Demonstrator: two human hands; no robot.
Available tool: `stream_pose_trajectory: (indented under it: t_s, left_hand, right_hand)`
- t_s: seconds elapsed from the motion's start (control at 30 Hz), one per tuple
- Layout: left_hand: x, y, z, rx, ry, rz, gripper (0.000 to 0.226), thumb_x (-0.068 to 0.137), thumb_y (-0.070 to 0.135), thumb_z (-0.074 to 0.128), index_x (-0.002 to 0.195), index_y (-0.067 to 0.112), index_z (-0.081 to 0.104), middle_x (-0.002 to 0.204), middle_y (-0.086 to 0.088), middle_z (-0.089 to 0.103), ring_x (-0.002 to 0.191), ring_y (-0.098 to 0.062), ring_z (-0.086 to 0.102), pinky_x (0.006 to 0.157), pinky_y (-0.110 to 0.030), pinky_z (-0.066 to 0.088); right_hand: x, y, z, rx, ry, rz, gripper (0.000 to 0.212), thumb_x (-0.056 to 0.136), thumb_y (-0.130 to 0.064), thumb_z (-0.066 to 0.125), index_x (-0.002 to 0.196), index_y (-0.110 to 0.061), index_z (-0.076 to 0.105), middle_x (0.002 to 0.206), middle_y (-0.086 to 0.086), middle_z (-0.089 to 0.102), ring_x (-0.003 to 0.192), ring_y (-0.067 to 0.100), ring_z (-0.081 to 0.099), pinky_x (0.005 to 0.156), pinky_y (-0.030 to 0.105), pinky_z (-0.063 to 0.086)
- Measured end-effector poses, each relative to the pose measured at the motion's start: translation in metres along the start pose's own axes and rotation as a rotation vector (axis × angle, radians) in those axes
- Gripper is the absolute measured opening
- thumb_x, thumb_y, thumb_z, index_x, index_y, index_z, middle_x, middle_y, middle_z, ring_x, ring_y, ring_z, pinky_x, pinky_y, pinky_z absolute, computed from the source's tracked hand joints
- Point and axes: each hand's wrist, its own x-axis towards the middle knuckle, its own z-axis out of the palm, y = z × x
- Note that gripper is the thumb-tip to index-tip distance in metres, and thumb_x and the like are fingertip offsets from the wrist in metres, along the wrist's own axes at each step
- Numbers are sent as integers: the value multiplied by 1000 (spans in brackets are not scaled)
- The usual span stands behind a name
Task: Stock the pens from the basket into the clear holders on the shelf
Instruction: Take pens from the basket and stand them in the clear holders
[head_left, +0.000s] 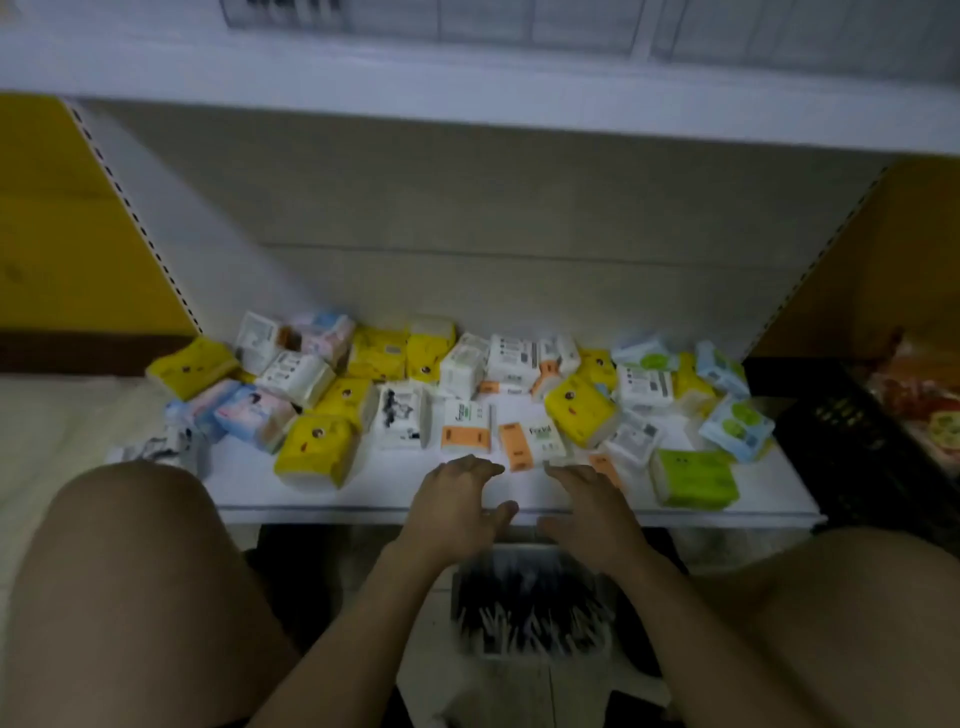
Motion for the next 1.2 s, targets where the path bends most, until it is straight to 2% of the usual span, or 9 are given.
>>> stream_pose_trajectory:
  t_s: [0.1,0.2,0.37,0.63,0.7,0.77,0.93,1.07,1.2]
  left_hand:
    - [-4,-13,36,-54,-112,-67,53,87,48,58,133,23,54,137,2,54,124,-20,50,102,-33,42]
    - [-4,-24,66,-60,-261,-96,49,80,55,49,120,28,58,122,1,63,110,-23,59,87,-36,52]
    - [-4,-37,110,11,-470,-192,48,89,42,53,133,23,48,127,-6,58,112,-27,56,90,-36,50]
    - [-14,-45,187,-85,-686,-299,28,97,19,44,116,6,60,117,-12,61,101,-25,58,84,-32,47]
    - [-25,-47,207,-88,-688,-277,39,96,24,47,133,12,49,134,-12,49,117,-29,51,92,-33,46]
    - [-29,-52,219,-37,-663,-238,51,93,29,50,142,21,39,141,-12,37,125,-33,40,98,-38,45]
    - [-13,-56,228,64,-657,-189,45,93,23,49,136,15,43,129,-15,40,114,-35,44,92,-39,45]
    - [-7,-57,236,33,-639,-219,43,97,25,44,138,13,39,129,-15,40,115,-35,43,94,-43,45]
    - [-3,-55,241,-9,-574,-251,42,95,26,48,134,16,36,124,-14,45,110,-33,47,90,-42,47]
  right_hand:
    - [1,12,28,60,-92,68,68,89,-40,64,147,-19,36,149,6,35,136,26,35,110,38,34]
    - [4,26,44,106,-152,93,53,87,-36,65,135,-20,50,133,5,50,123,28,49,99,39,45]
    - [2,50,64,99,-301,158,32,90,-28,61,115,-10,61,116,9,63,105,27,60,90,39,51]
    - [2,85,85,91,-454,279,46,100,-22,47,142,-6,39,139,16,46,123,32,48,100,38,44]
    - [7,98,92,127,-468,350,48,98,-25,51,142,-8,41,139,14,47,121,31,50,93,35,46]
    - [12,108,97,143,-486,403,36,96,-23,53,127,-4,54,125,15,57,109,29,56,85,33,47]
    - [26,126,110,85,-486,428,23,97,-24,47,89,-8,60,91,9,62,83,25,59,71,31,47]
    - [40,119,117,-11,-470,381,12,93,-16,50,91,-7,58,92,11,58,81,26,56,65,31,46]
    - [46,104,139,-6,-517,323,21,95,-15,49,105,-3,63,105,13,63,88,27,57,72,33,49]
